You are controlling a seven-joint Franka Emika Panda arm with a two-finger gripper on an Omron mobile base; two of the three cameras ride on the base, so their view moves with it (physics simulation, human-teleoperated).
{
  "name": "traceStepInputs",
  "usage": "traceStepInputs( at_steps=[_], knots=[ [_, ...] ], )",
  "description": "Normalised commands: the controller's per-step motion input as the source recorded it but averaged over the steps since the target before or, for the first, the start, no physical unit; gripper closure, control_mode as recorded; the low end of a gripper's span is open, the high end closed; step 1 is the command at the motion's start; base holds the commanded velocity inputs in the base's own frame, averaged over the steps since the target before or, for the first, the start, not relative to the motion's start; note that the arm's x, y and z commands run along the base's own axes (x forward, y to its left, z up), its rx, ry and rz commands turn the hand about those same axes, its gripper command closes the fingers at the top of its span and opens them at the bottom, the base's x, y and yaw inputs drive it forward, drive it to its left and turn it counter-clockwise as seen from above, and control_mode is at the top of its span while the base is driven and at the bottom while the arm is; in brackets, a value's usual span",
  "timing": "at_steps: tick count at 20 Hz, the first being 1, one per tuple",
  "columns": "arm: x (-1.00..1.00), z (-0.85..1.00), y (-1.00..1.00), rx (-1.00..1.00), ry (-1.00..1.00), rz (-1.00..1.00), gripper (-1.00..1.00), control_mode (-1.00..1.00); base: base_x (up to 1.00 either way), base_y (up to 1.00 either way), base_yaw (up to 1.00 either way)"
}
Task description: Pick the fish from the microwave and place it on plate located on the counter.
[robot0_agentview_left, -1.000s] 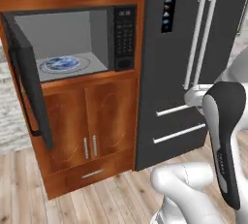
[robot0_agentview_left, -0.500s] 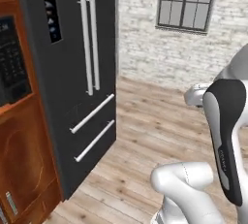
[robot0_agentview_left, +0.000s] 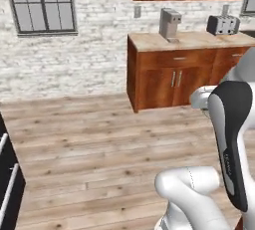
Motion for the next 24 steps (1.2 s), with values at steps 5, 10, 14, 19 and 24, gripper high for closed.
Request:
traceStepInputs(
  at_steps=[5,10,14,19,24],
  knots=[
    [0.00,0.00,0.00,0.00,0.00,0.00,1.00,1.00,-0.02,0.00,-1.00],
    [0.00,0.00,0.00,0.00,0.00,0.00,1.00,1.00,-0.01,0.00,-1.00],
    [0.00,0.00,0.00,0.00,0.00,0.00,1.00,1.00,-0.01,0.00,-1.00],
    [0.00,0.00,0.00,0.00,0.00,0.00,1.00,1.00,0.00,0.04,-0.96],
    [0.00,0.00,0.00,0.00,0.00,0.00,1.00,1.00,0.25,0.43,-0.79]
  ],
)
